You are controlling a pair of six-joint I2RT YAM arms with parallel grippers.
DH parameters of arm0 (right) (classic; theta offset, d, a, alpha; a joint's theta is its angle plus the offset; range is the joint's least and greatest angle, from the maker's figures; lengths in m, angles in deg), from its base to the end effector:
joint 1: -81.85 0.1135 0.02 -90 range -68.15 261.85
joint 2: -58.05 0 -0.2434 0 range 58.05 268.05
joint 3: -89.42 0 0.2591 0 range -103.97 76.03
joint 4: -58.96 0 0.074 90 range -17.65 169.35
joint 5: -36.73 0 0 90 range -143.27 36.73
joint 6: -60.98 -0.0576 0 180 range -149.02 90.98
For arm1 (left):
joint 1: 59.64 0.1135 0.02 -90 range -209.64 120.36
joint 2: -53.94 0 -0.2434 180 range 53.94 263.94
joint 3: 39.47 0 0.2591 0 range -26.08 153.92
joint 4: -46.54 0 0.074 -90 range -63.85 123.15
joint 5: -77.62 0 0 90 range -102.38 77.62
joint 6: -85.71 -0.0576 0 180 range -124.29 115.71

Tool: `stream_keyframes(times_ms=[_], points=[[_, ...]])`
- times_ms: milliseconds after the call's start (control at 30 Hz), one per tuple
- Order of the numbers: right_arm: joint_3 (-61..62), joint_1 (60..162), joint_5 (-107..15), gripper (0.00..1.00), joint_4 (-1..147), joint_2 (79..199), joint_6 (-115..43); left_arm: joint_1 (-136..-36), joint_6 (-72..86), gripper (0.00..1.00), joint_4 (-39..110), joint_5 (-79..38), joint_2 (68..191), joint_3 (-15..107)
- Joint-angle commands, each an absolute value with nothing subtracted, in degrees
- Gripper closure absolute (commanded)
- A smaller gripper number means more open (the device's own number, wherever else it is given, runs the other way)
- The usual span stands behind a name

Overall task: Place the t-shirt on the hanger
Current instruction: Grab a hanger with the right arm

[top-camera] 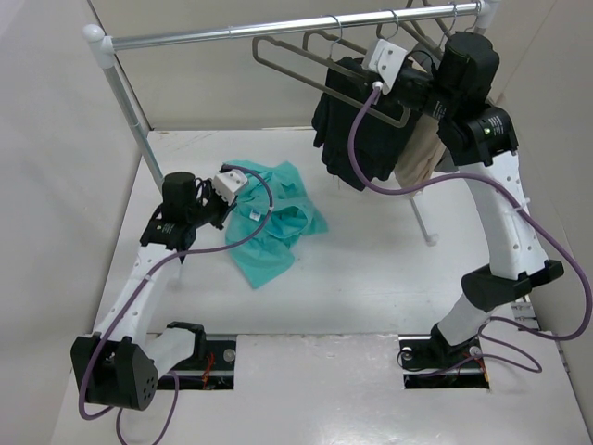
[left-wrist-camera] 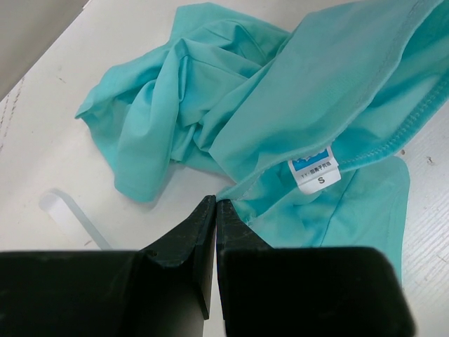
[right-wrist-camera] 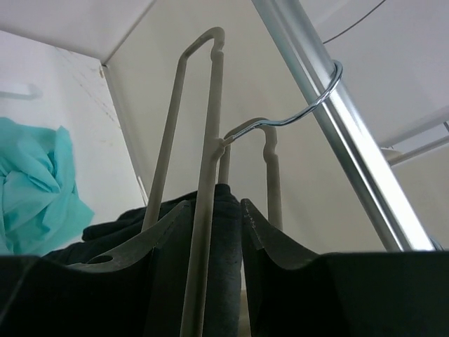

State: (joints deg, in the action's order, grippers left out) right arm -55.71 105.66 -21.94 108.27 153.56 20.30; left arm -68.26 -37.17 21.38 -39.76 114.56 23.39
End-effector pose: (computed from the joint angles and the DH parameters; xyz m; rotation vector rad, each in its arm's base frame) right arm 0.2939 0.1624 0.5538 -1.2398 0.9578 0.0777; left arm 0.2677 -0.0674 0.2870 0.9620 1.6714 -0.1882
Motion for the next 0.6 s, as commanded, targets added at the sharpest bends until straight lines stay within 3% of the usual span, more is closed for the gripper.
stream_keyframes(times_ms=[0,567], points=[[-56.3,105.2,-20.3,0.61,106.7,152.4,19.3,-68.5,-36.4,1.00,23.7,-40.6,112.6,22.9],[-55.1,104.7,-23.4,0.61,113.7,154.7,18.8,-68.5,-36.9,1.00,24.2,-40.6,112.6,21.8]])
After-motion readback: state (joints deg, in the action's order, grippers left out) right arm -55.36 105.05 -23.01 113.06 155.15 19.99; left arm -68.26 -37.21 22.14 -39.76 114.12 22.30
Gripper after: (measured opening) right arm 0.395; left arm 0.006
